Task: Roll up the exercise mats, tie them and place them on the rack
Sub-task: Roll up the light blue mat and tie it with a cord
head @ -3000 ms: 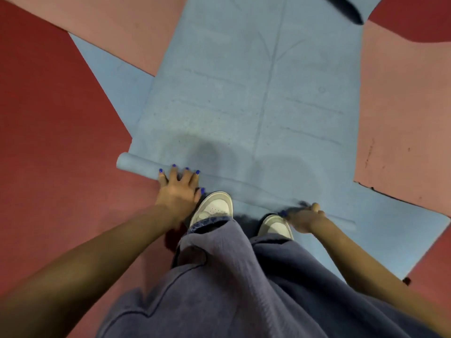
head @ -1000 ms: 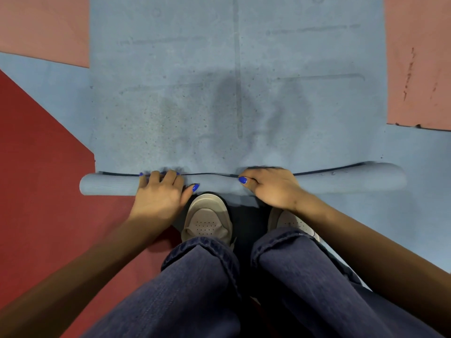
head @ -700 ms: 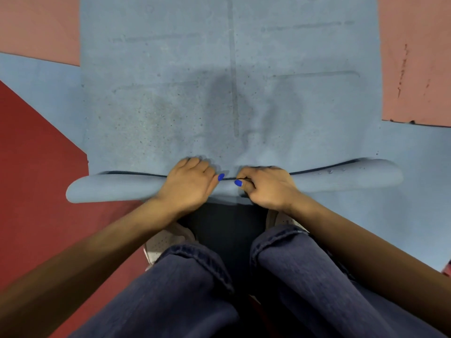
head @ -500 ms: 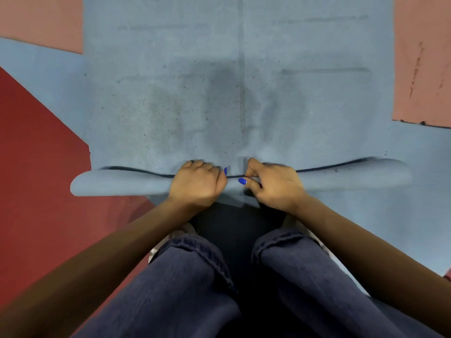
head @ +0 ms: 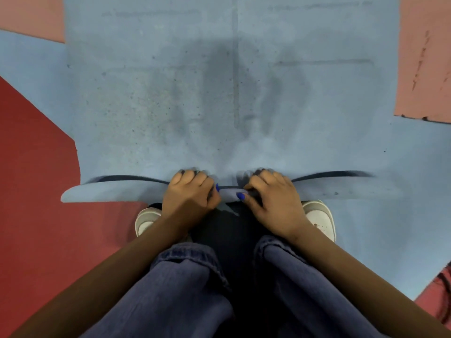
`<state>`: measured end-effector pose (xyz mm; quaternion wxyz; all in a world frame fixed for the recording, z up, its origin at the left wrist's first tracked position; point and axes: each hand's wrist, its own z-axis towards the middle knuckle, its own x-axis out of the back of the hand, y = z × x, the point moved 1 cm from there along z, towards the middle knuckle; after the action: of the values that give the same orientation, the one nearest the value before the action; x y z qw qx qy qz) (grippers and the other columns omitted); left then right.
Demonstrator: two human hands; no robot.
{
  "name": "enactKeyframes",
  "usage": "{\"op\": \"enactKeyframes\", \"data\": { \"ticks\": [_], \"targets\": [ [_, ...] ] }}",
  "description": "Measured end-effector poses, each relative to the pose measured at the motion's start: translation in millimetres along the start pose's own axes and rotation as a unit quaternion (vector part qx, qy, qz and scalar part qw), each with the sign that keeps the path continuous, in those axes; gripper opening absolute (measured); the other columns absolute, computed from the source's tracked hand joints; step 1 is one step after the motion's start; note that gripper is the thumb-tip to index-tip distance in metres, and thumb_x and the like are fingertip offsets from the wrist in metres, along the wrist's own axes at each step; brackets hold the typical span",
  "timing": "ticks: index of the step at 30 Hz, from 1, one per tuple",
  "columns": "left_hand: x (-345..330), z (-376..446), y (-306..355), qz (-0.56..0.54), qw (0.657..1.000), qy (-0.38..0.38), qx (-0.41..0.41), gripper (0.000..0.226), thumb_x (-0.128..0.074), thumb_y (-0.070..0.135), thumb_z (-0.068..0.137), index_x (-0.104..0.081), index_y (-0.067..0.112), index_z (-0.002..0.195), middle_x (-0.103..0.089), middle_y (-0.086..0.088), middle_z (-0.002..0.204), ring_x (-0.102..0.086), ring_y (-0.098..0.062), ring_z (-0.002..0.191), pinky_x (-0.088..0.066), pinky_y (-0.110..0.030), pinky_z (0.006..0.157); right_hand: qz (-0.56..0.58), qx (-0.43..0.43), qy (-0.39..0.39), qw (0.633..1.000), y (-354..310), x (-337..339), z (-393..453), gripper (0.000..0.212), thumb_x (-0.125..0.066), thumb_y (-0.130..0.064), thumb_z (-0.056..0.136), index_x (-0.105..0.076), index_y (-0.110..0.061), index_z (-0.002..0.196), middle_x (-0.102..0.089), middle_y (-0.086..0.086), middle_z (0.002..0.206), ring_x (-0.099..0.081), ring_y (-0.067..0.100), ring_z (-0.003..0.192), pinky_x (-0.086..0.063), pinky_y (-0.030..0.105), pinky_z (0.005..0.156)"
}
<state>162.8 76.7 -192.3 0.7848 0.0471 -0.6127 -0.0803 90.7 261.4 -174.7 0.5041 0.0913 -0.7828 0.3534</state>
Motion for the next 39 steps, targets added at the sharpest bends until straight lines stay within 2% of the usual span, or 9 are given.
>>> {"op": "enactKeyframes", "data": {
  "ticks": [7,11,15,17,21,25,30,33,39],
  "targets": [
    [-3.0,0.4,2.2,0.005,0.999,-0.021,0.048,0.020,-0.054,0.019,0.081,-0.054,0.015,0.062,-0.054,-0.006,0.062,-0.054,-0.027,0.060,-0.044,-0.034,0.059,-0.098,-0.128,0.015,0.987,-21.4,-3.4,-5.4,0.032,-0.044,-0.039,0.080,-0.065,-0.016,0.077,-0.064,0.003,0.074,-0.059,0.028,0.073,-0.029,0.036,0.074],
    [-6.9,8.0,1.0,0.031,0.996,-0.021,0.087,0.016,-0.056,0.026,0.081,-0.058,0.012,0.072,-0.056,-0.007,0.067,-0.057,-0.028,0.062,-0.043,-0.033,0.051,-0.001,-0.152,0.018,0.988,-13.4,4.0,6.9,0.025,-0.067,-0.030,0.081,-0.047,-0.015,0.077,-0.062,0.010,0.075,-0.059,0.033,0.068,-0.034,0.033,0.061],
    [-11.5,12.6,0.2,0.070,0.997,0.010,0.029,0.019,-0.057,0.026,0.083,-0.059,0.014,0.098,-0.065,-0.012,0.101,-0.056,-0.027,0.088,-0.042,-0.039,0.074,0.074,-0.129,0.090,0.985,-3.3,2.6,6.9,0.035,-0.076,-0.034,0.076,-0.050,-0.012,0.069,-0.050,0.009,0.087,-0.053,0.027,0.067,-0.037,0.027,0.050],
    [-12.8,18.4,-5.3,0.064,0.998,0.009,-0.027,0.024,-0.057,0.030,0.090,-0.064,0.020,0.110,-0.065,-0.011,0.118,-0.056,-0.028,0.111,-0.043,-0.050,0.093,0.070,-0.086,0.131,0.985,0.7,-0.9,6.3,0.034,-0.068,-0.038,0.080,-0.052,-0.010,0.069,-0.050,0.010,0.081,-0.050,0.027,0.069,-0.040,0.031,0.056],
    [-14.5,29.9,-15.6,0.055,0.985,-0.152,-0.058,0.064,-0.036,0.066,0.094,-0.044,0.026,0.143,-0.042,-0.009,0.148,-0.035,-0.033,0.138,-0.022,-0.075,0.101,-0.009,0.005,0.152,0.988,7.2,0.6,3.8,0.018,-0.059,-0.032,0.087,-0.048,-0.018,0.083,-0.055,0.011,0.081,-0.046,0.025,0.077,-0.031,0.035,0.069],
    [-13.6,35.4,-15.0,0.022,0.965,-0.260,0.014,0.096,-0.017,0.083,0.081,-0.022,0.020,0.152,-0.019,-0.004,0.159,-0.012,-0.031,0.146,-0.005,-0.077,0.104,-0.104,-0.005,0.118,0.988,11.2,14.8,-12.8,0.023,-0.052,-0.036,0.087,-0.069,-0.022,0.081,-0.058,0.004,0.081,-0.053,0.029,0.077,-0.032,0.037,0.071],
    [-10.4,38.5,-13.2,0.017,0.950,-0.304,0.065,0.103,-0.014,0.086,0.073,0.002,0.024,0.153,0.010,0.009,0.159,0.014,-0.025,0.147,0.010,-0.072,0.106,0.055,-0.115,0.068,0.989,40.0,39.0,-21.3,0.027,-0.066,-0.033,0.077,-0.075,-0.011,0.090,-0.057,0.010,0.086,-0.057,0.032,0.080,-0.039,0.031,0.077],
    [-8.8,40.4,-12.1,0.010,0.946,-0.316,0.078,0.103,-0.011,0.087,0.070,0.007,0.027,0.152,0.014,0.012,0.159,0.019,-0.022,0.146,0.013,-0.072,0.104,-0.039,-0.140,0.040,0.989,54.7,52.1,-25.1,0.021,-0.069,-0.038,0.081,-0.076,-0.018,0.086,-0.063,0.006,0.087,-0.055,0.033,0.088,-0.025,0.031,0.080],
    [-7.0,41.2,-10.9,-0.005,0.948,-0.305,0.088,0.101,-0.011,0.086,0.071,0.001,0.028,0.153,0.006,0.012,0.160,0.014,-0.020,0.147,0.014,-0.073,0.103,-0.036,-0.139,0.035,0.989,60.5,37.6,-23.7,0.051,-0.037,-0.046,0.087,-0.072,-0.011,0.078,-0.066,0.011,0.079,-0.057,0.036,0.079,-0.030,0.035,0.072]
  ]
}}
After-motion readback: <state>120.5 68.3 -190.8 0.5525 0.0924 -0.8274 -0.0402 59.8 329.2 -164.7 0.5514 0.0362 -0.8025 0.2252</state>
